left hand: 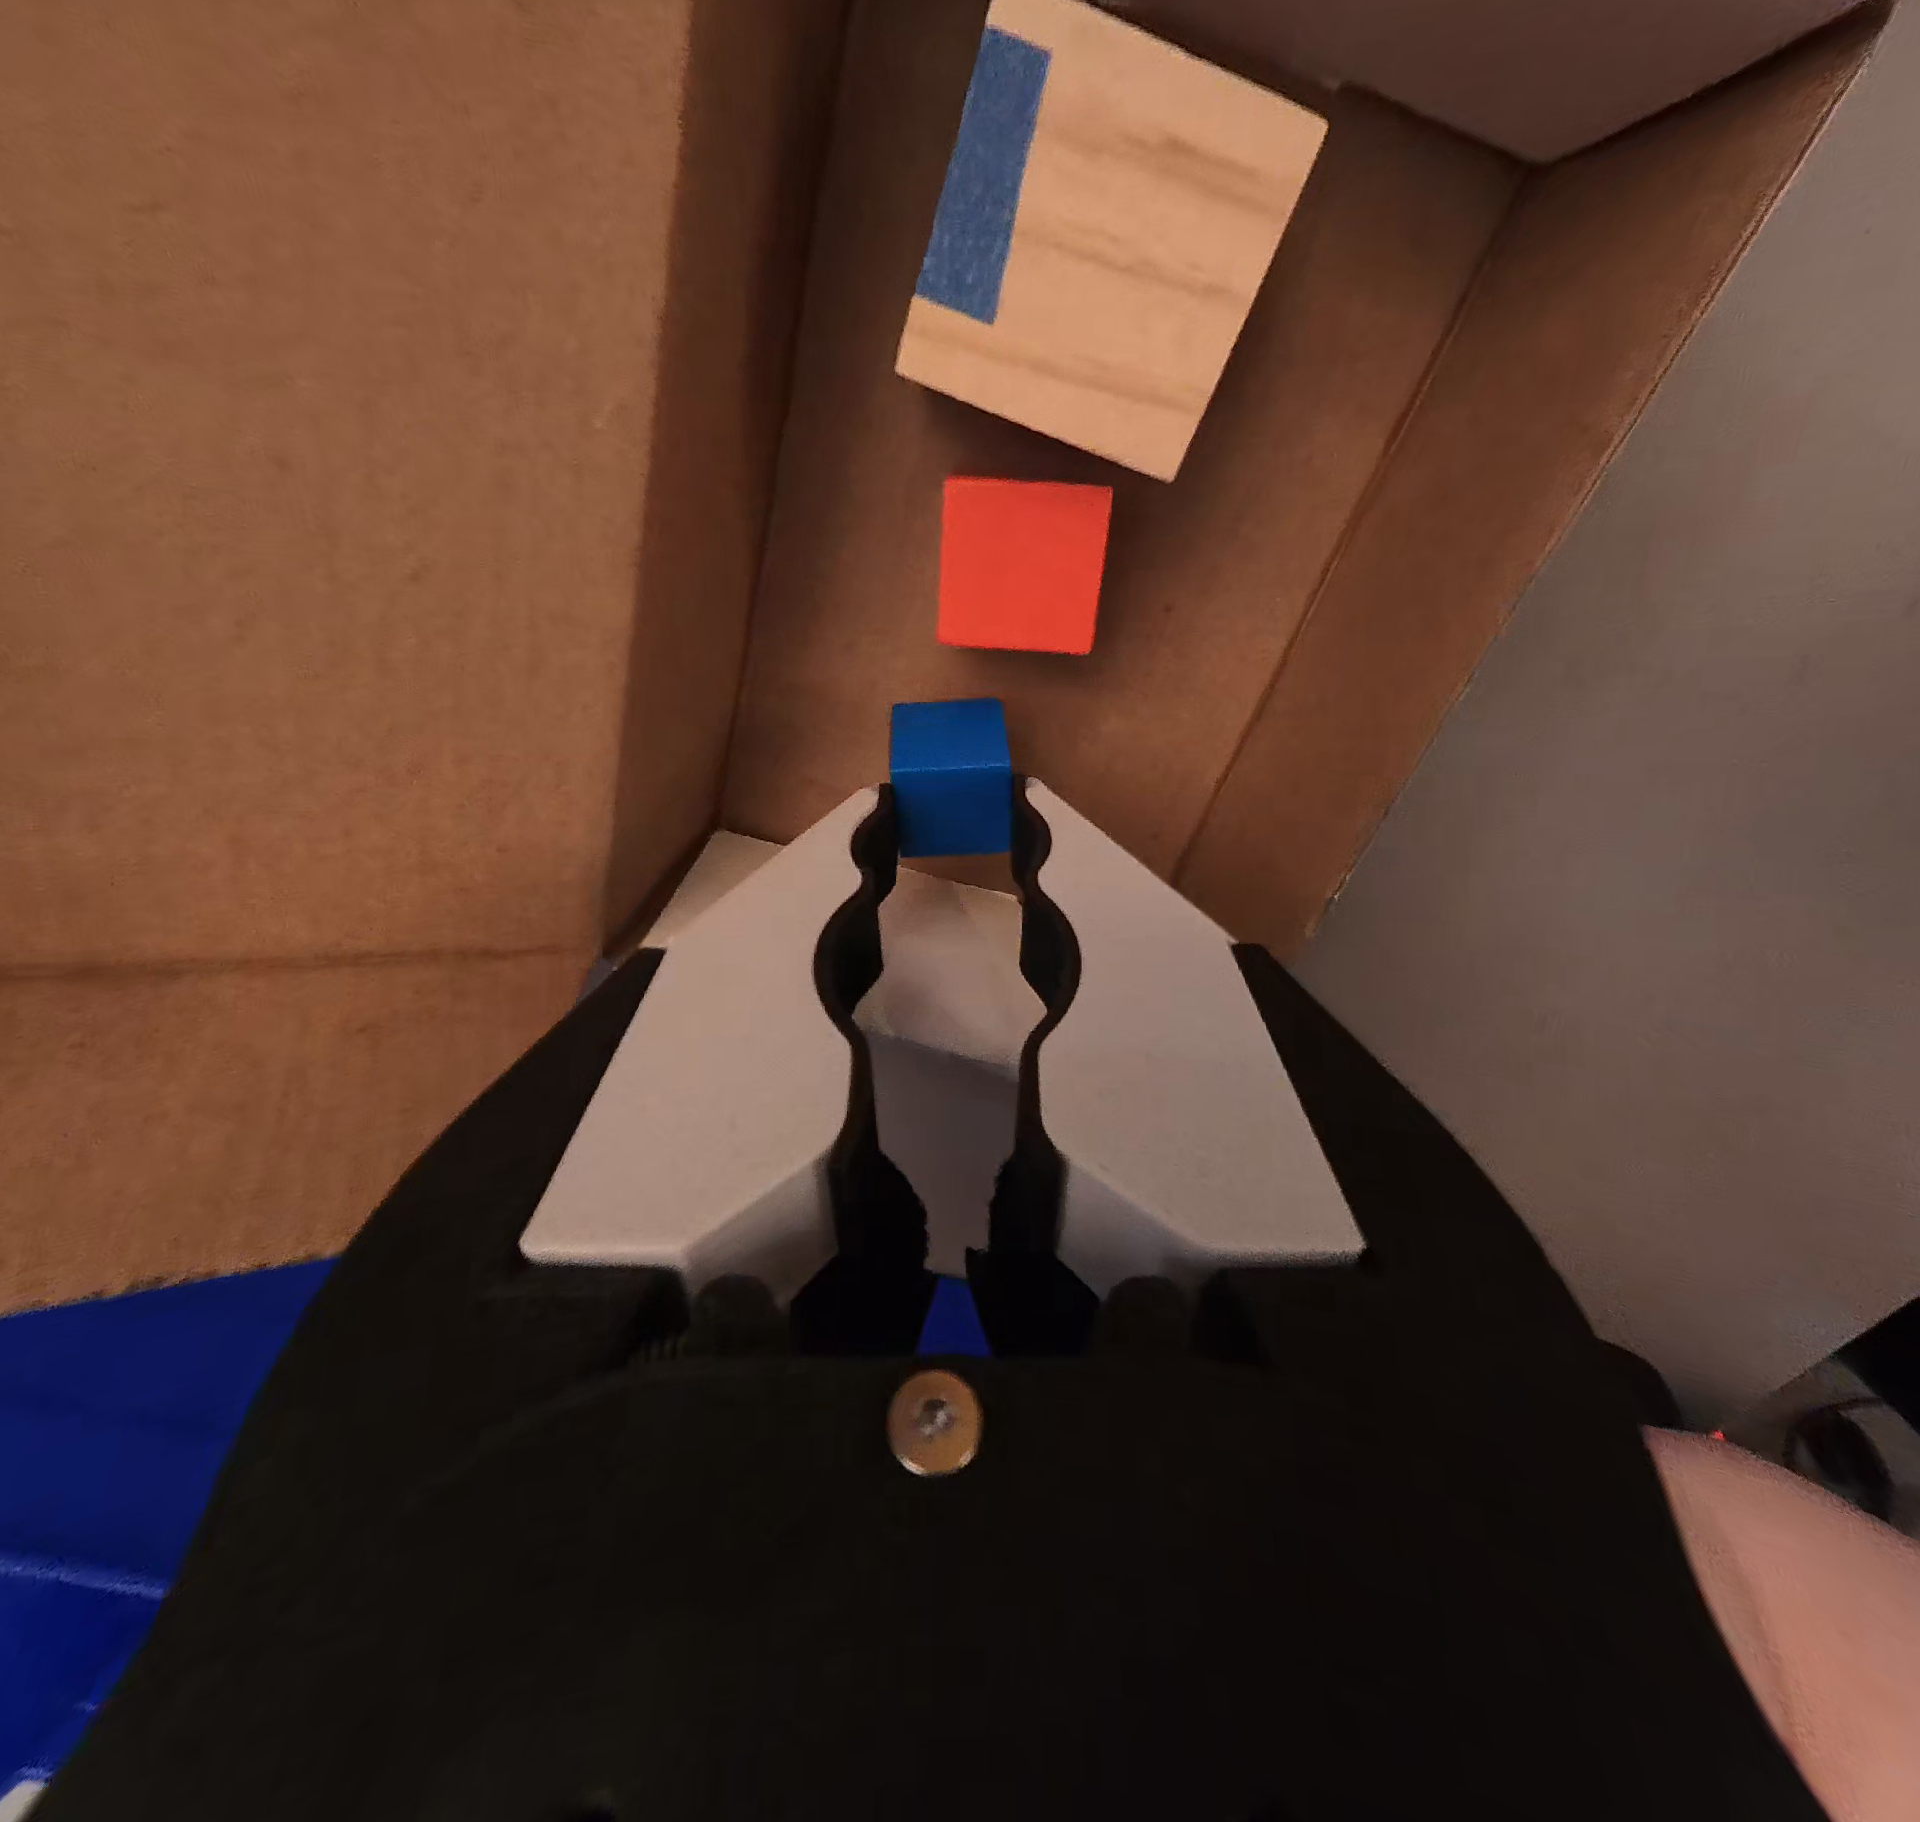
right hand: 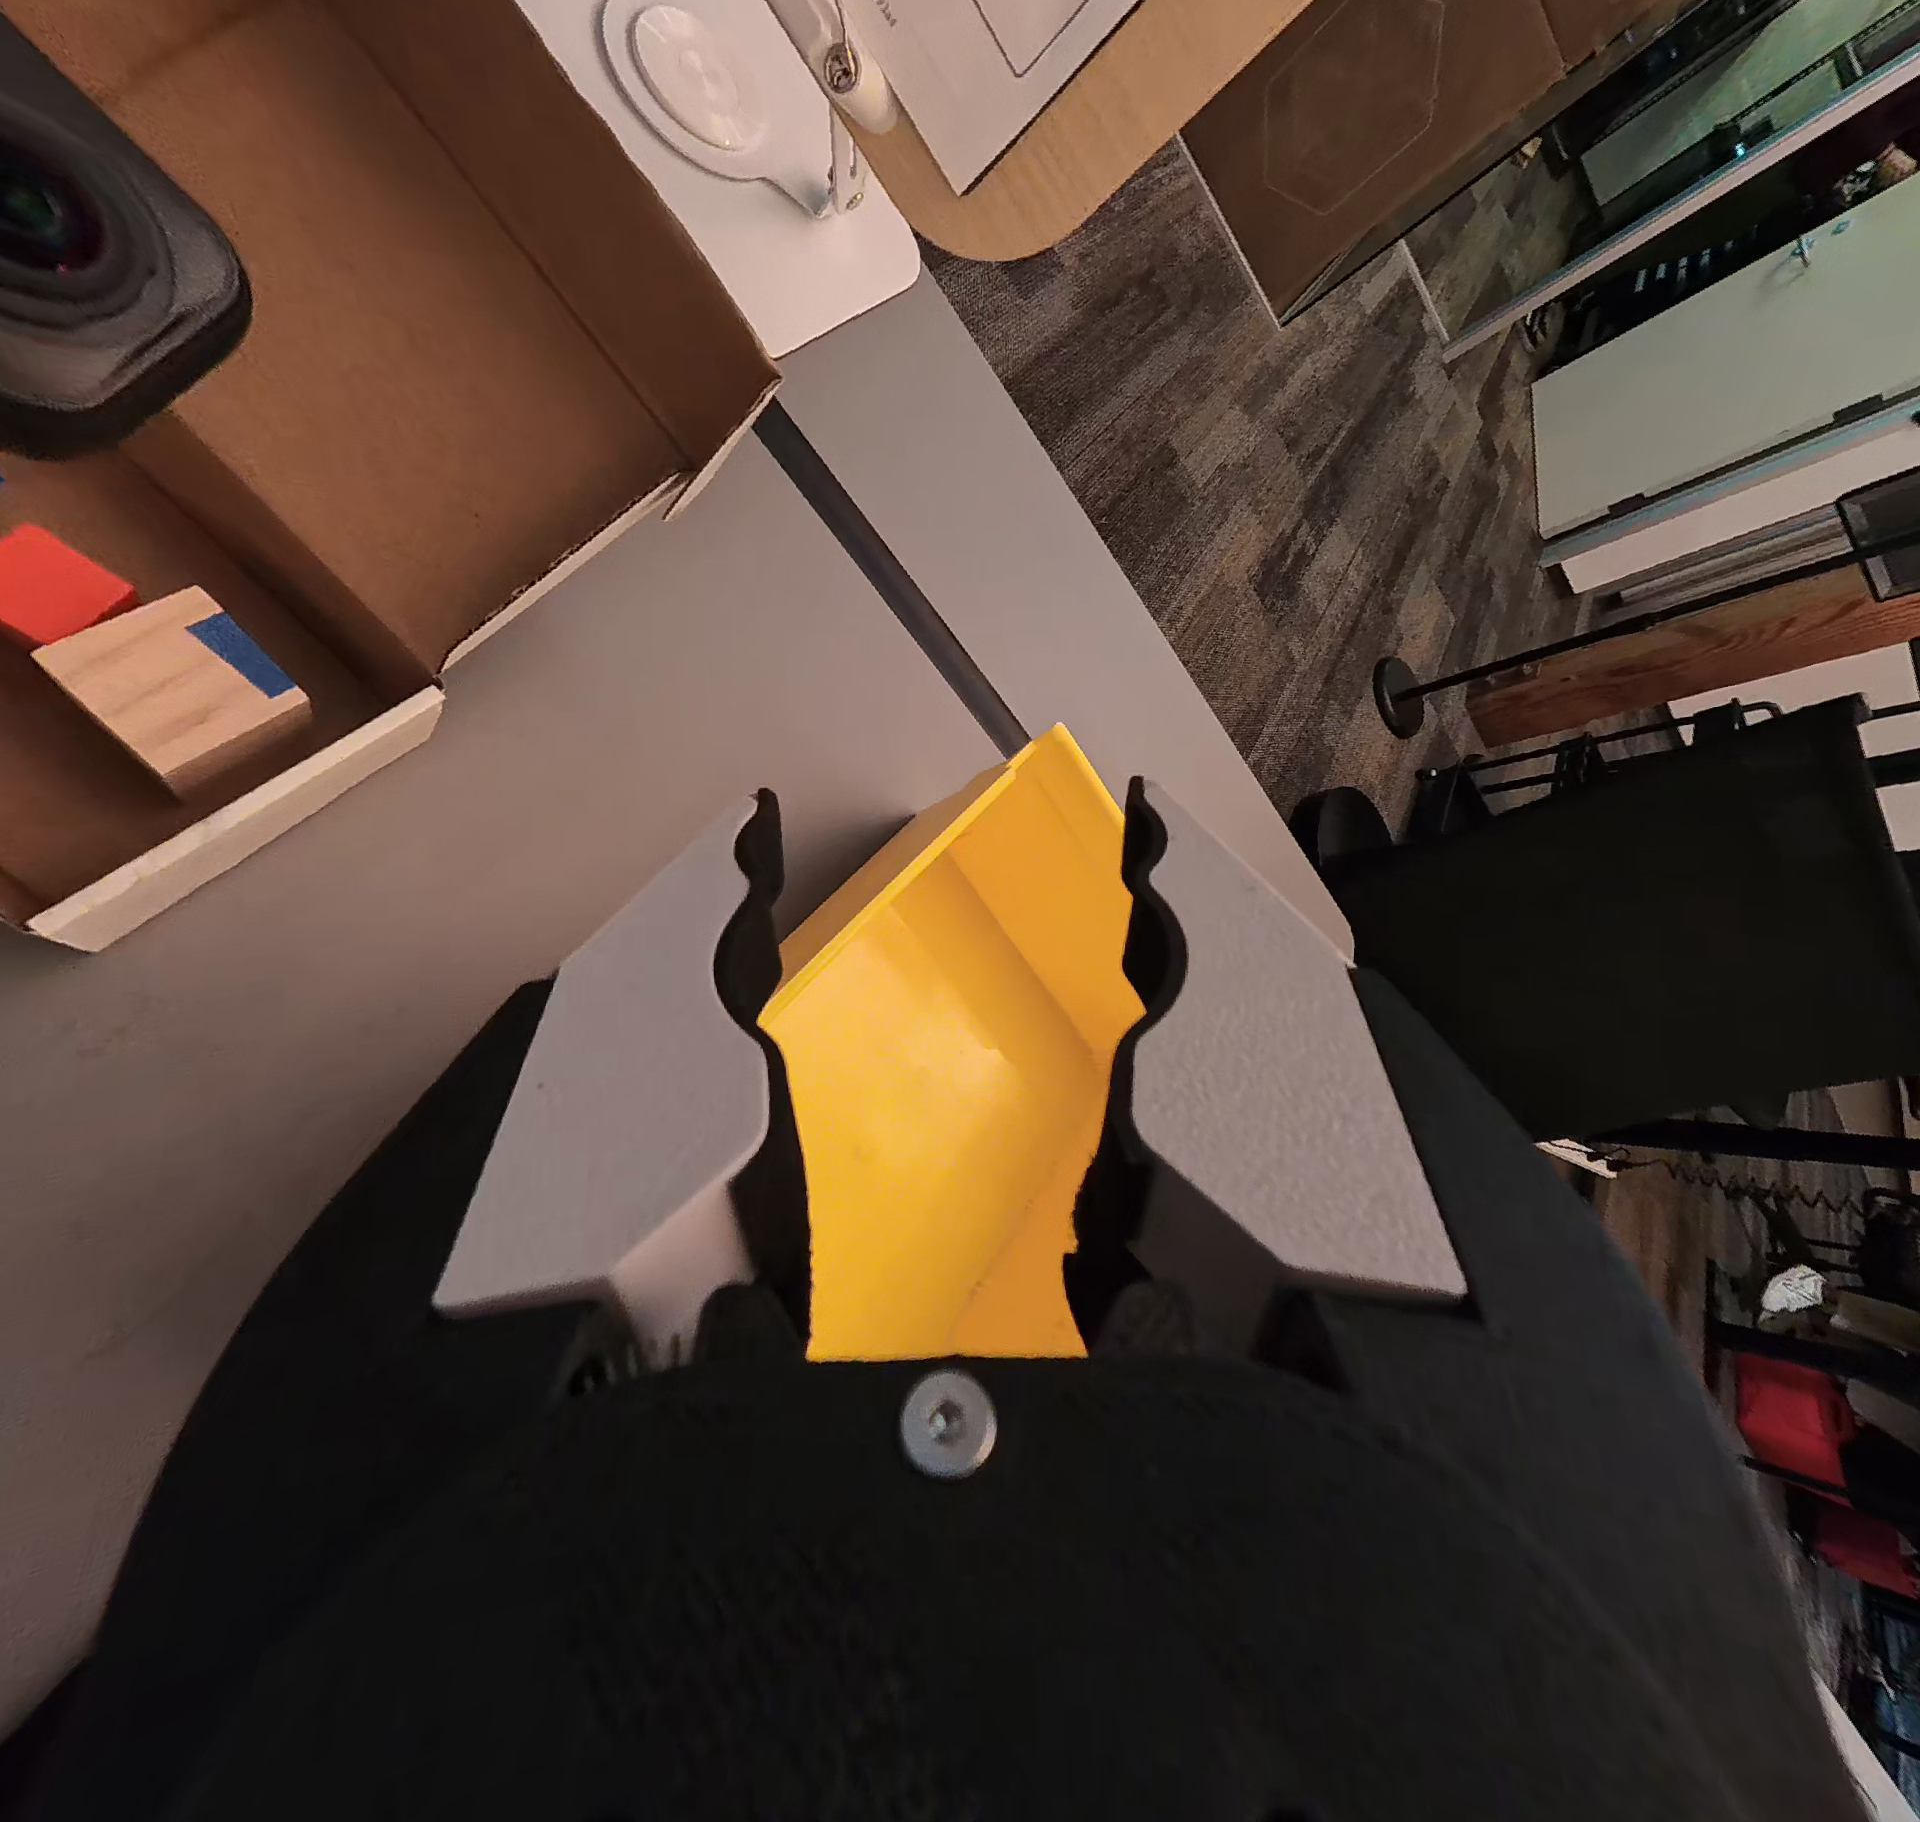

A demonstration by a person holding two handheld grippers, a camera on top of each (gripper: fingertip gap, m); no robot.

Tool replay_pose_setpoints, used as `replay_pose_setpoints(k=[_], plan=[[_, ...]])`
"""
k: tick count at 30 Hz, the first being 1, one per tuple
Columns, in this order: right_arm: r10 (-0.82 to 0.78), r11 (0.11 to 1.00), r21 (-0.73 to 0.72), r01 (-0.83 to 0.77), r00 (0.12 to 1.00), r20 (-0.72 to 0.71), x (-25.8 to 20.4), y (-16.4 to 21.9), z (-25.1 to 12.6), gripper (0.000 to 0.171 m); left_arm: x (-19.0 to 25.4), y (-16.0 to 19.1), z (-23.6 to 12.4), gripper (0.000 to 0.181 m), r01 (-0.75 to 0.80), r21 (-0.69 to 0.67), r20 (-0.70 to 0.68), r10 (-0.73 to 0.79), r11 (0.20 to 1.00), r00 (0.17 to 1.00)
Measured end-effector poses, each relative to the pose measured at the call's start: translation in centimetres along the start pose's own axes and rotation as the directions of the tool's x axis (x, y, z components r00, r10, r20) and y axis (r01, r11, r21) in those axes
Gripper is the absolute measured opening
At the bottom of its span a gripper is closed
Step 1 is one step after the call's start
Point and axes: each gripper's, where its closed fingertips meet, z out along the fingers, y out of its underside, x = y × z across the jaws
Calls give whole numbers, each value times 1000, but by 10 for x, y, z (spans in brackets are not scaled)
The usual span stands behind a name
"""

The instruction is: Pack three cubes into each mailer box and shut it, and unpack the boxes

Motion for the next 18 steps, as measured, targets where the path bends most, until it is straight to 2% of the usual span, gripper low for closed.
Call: replay_pose_setpoints(k=[14, 17, 18], plan=[[-5, 1000, -6, 5, 1000, 14, -3, 1, 4, 66, 8, -2, 7, 20, -48, -12, -12, 48, 999, 999], [6, 1000, 3, -6, 999, 45, -9, -1, 11, 66, 10, -1, -2, 48, -32, 15, -34, 32, 999, 999], [20, 1000, 12, -21, 998, 63, -11, -3, 14, 66, 10, -1, -10, 50, -19, 40, -38, 21, 999, 999]])
